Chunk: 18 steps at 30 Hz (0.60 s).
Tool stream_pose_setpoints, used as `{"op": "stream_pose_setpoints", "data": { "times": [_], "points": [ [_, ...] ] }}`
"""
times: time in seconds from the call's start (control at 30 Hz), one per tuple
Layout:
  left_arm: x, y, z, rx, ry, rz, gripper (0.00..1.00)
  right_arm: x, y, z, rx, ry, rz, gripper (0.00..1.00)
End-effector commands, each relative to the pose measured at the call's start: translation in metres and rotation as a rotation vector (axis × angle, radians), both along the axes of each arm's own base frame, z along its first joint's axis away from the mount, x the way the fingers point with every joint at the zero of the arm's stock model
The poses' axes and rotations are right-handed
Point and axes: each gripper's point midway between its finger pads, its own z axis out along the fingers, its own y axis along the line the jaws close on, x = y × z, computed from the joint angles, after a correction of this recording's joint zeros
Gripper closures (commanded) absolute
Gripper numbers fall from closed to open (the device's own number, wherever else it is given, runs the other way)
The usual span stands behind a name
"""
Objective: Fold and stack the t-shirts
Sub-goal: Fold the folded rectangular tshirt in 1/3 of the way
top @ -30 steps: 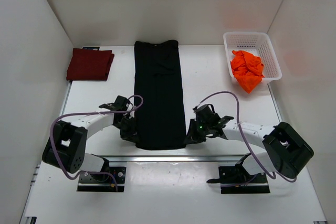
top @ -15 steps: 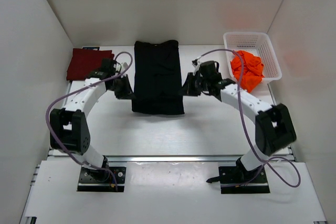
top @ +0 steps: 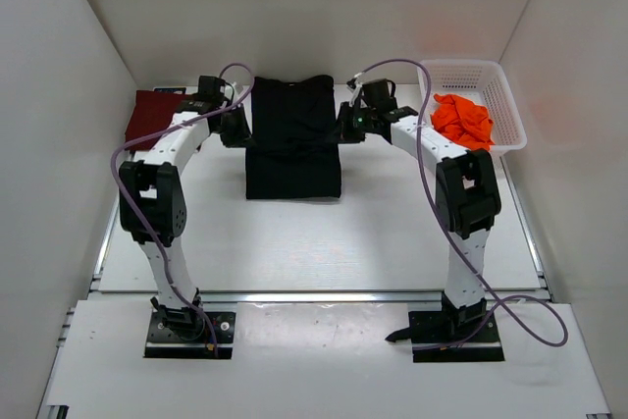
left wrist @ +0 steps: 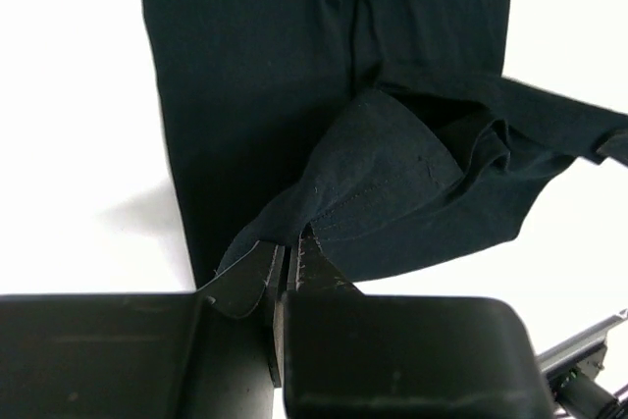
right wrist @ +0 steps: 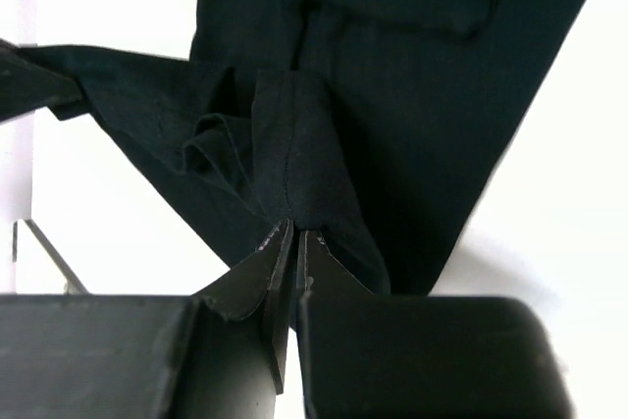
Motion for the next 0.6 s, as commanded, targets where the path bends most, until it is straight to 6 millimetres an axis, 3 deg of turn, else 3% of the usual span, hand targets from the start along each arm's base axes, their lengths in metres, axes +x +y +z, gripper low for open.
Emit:
{"op": "stream_pose_setpoints", "data": {
  "times": [0.0, 0.33, 0.47, 0.57],
  "points": [
    [0.021, 0.004, 0.02, 0.016, -0.087, 0.009, 1.0, 0.027, -0.002, 0.023, 0.014, -0.088, 0.013, 1.0],
    [0.051, 0.01, 0.009, 0.017, -0.1, 0.051, 1.0, 0.072, 0.0, 0.007, 0.0, -0.094, 0.011, 1.0],
    [0.061, 0.016, 0.005, 0.017, -0.106, 0.072, 1.0, 0.08, 0.005, -0.01, -0.02, -0.044, 0.031, 1.0],
    [0.066, 0.015, -0.002, 0.007, -0.105, 0.066, 0.99, 0.088, 0.0, -0.014, -0.022, -0.039, 0.016, 0.94]
  ]
}}
